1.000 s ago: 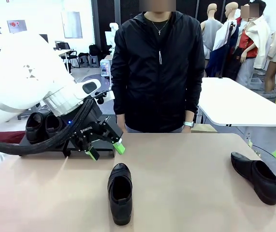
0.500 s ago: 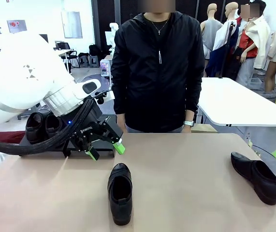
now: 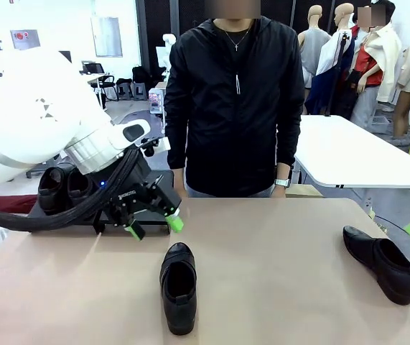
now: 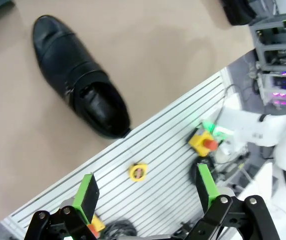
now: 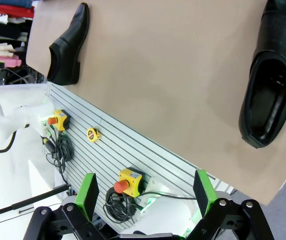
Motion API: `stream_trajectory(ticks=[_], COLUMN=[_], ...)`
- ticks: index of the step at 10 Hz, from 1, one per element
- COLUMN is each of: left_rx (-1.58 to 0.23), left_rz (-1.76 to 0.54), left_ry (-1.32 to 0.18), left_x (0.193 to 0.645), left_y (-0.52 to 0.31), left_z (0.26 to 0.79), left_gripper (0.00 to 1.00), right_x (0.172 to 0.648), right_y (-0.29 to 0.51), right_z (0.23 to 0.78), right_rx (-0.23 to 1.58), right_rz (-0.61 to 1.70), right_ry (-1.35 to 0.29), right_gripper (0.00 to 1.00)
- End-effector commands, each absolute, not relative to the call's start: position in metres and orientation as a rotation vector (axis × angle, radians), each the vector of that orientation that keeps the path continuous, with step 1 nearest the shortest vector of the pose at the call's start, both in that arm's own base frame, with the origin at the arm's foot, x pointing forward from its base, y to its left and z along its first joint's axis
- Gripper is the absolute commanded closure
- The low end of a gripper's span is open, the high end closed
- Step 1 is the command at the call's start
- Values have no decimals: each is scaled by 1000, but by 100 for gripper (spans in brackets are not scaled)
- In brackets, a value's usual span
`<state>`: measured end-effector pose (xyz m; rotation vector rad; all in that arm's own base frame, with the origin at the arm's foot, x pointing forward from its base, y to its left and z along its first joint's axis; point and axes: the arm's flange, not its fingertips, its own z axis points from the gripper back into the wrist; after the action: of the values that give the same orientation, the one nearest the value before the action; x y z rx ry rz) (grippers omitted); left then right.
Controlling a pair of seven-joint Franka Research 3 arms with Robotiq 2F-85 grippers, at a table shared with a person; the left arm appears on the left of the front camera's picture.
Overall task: Organize the shoes by placing them on the stand.
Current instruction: Place the Shoe from the middle of the table onto the Shoes Stand.
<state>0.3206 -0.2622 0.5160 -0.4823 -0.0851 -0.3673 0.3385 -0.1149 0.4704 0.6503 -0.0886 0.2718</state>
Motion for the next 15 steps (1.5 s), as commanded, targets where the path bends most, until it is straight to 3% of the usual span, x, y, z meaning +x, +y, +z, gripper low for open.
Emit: stream_trajectory(ticks=[1,4,7,11,15], left_rx=[-315,-224,-192,-196,-148], left_rz=[-283,-213,-108,-153,-53], left_ry=[-67,-29,-116,-95,-41], left_x=[312,301,320,348,362], left_y=[-261,-305,-342,-383,-388], left_z=[501,462,441,398,355], left_gripper=[0,0,0,0,0], right_x=[339,339,339,339,339], right_y=[-112,-112,-112,-112,-112], right_z=[472,472,472,472,472], right_rx=[642,642,642,642,642], right_rz=[244,244,244,244,244], right_ry=[-99,-99,-99,-99,-99], right_gripper=[0,0,0,0,0])
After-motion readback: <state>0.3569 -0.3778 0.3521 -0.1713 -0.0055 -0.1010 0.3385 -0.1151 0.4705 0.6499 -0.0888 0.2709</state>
